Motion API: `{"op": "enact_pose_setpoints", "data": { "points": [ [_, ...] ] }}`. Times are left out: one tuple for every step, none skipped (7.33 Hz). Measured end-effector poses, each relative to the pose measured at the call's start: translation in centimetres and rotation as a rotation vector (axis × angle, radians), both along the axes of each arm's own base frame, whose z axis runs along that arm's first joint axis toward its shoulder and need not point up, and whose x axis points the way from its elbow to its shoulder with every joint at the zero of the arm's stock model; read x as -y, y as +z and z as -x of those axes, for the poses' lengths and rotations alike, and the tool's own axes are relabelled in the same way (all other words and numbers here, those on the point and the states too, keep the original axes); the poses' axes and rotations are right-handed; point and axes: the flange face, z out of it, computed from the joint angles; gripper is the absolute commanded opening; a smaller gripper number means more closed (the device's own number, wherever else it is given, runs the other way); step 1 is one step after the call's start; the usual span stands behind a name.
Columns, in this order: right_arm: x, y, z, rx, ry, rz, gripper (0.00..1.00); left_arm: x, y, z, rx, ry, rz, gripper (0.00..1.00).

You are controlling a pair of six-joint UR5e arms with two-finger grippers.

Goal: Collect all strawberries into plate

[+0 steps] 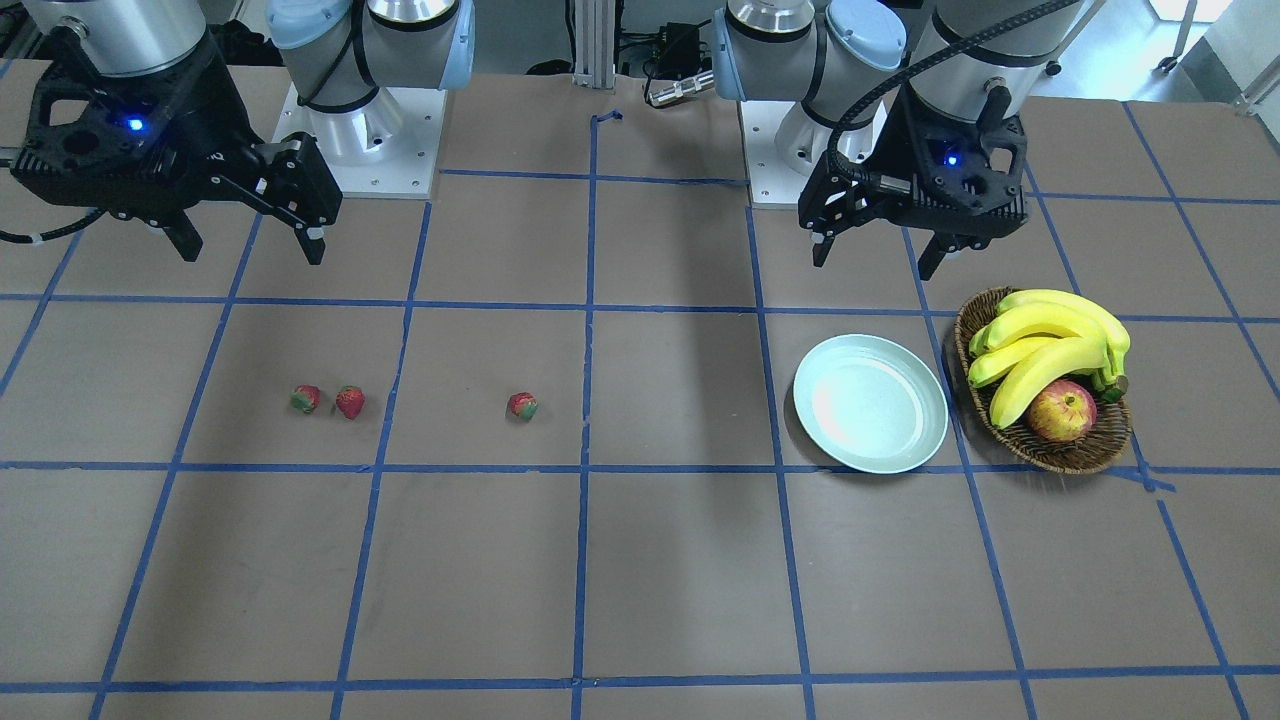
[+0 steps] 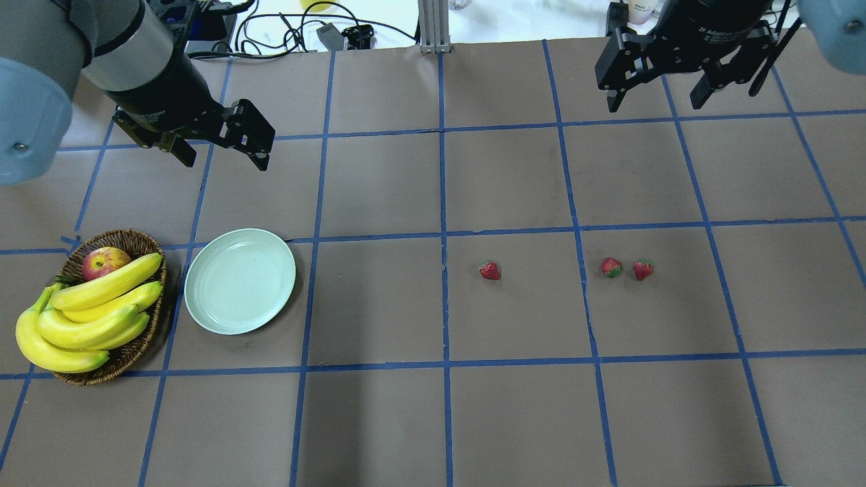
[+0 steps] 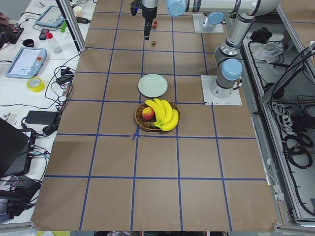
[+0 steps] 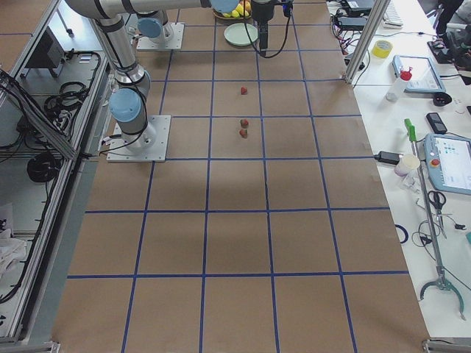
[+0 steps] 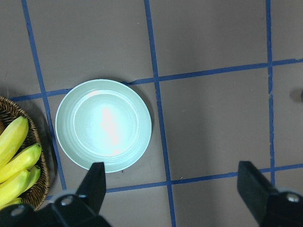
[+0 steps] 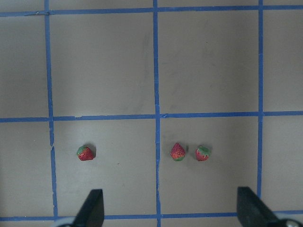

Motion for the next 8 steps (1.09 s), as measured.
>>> {"op": "enact_pose_setpoints", "data": {
  "points": [
    [-0.01,-0.05,0.0,0.0,0.001,-0.001,1.0,0.0,0.01,0.0,0.0,0.0,0.0,1.0],
    [0.0,-0.14,-0.01,0.0,0.002,-0.003,1.0,0.01,0.04,0.0,0.0,0.0,0.001,1.0],
    [0.01,-0.28,-0.01,0.0,0.002,-0.006,1.0,0.01,0.03,0.0,0.0,0.0,0.001,1.0],
    [0.0,-0.42,-0.01,0.001,0.002,-0.009,1.0,0.0,0.0,0.0,0.0,0.0,0.0,1.0],
    [0.0,-0.5,-0.01,0.0,0.003,-0.011,1.0,0.0,-0.02,0.0,0.0,0.0,0.0,1.0],
    [-0.01,-0.55,0.0,0.0,0.004,-0.012,1.0,-0.01,-0.06,0.0,0.0,0.0,-0.001,1.0],
    [-0.03,-0.61,0.0,0.0,0.005,-0.015,1.0,-0.04,-0.19,0.0,0.002,0.0,-0.004,1.0],
    [-0.08,-0.79,-0.01,0.0,0.005,-0.021,1.0,-0.07,-0.36,0.04,0.002,0.001,-0.006,1.0]
  ]
}}
